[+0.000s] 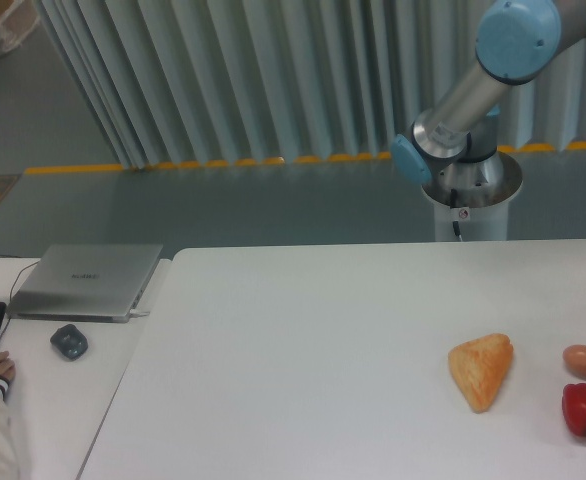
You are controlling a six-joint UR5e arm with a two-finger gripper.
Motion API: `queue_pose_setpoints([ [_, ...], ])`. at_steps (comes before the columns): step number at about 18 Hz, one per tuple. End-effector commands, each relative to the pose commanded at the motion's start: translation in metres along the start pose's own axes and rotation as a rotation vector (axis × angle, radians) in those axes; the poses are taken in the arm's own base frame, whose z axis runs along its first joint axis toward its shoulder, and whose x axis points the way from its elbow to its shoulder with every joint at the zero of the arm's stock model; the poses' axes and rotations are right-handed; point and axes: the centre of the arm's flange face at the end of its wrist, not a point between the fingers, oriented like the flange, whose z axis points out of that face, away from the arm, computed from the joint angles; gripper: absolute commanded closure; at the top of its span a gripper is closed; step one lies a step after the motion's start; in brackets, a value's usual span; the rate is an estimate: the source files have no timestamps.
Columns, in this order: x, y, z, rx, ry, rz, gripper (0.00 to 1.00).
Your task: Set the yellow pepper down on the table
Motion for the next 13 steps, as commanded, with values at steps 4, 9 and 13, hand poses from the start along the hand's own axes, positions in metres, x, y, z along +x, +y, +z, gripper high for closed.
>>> queue_pose_setpoints([
  [4,0.000,0.001,-0.021,-0.009,-0.021,0.000,0.68],
  [9,0.028,-0.007,-0.094,0.002,0.008,-0.022,0.68],
  [13,0.057,-0.032,-0.134,0.020,0.023,-0.055,0.68],
])
